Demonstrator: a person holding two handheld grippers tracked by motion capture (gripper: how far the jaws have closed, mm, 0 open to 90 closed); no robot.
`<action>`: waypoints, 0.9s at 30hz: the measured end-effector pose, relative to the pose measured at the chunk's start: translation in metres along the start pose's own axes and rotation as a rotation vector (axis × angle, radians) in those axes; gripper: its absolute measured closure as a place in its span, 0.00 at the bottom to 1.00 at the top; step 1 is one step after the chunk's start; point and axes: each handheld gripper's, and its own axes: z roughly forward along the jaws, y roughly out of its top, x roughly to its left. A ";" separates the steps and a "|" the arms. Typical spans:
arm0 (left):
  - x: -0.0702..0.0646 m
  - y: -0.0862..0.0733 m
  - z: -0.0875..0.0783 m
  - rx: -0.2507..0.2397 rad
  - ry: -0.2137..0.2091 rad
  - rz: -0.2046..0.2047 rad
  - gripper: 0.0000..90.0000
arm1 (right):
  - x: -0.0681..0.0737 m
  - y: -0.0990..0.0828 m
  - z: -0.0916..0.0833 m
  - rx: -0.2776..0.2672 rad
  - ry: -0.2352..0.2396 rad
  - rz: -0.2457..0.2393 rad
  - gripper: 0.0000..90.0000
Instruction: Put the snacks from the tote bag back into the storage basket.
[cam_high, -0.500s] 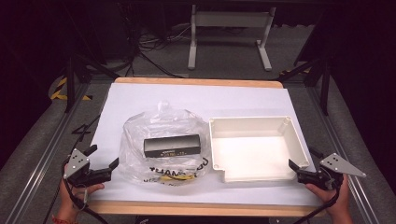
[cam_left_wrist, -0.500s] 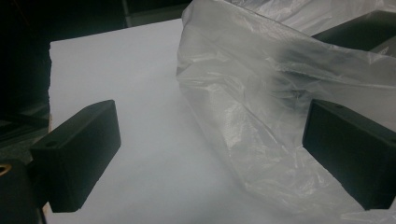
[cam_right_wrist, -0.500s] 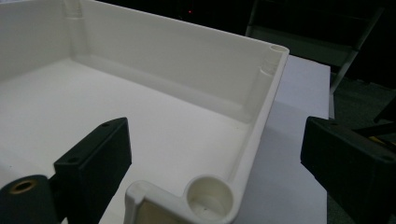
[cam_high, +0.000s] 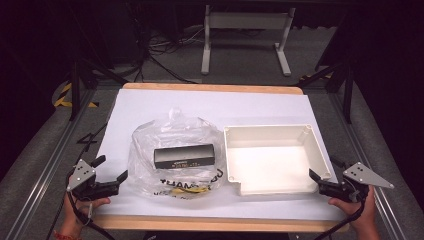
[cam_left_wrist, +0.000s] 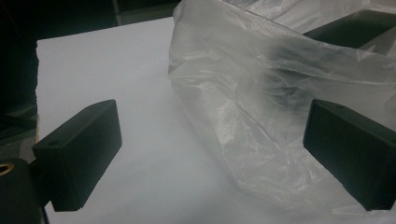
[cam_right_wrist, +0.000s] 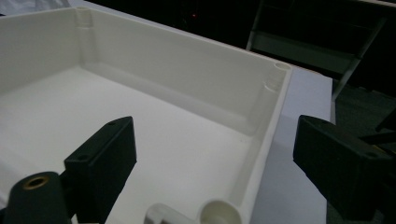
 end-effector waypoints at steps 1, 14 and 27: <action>0.000 0.000 0.000 0.003 0.007 -0.005 0.06 | 0.001 0.003 -0.001 -0.006 0.003 -0.010 0.16; 0.003 0.000 0.000 -0.003 -0.002 -0.034 0.06 | 0.021 0.046 0.005 0.036 0.080 -0.135 0.22; 0.002 0.000 -0.001 -0.005 0.013 -0.031 0.07 | 0.050 0.080 0.035 0.025 0.199 -0.236 0.23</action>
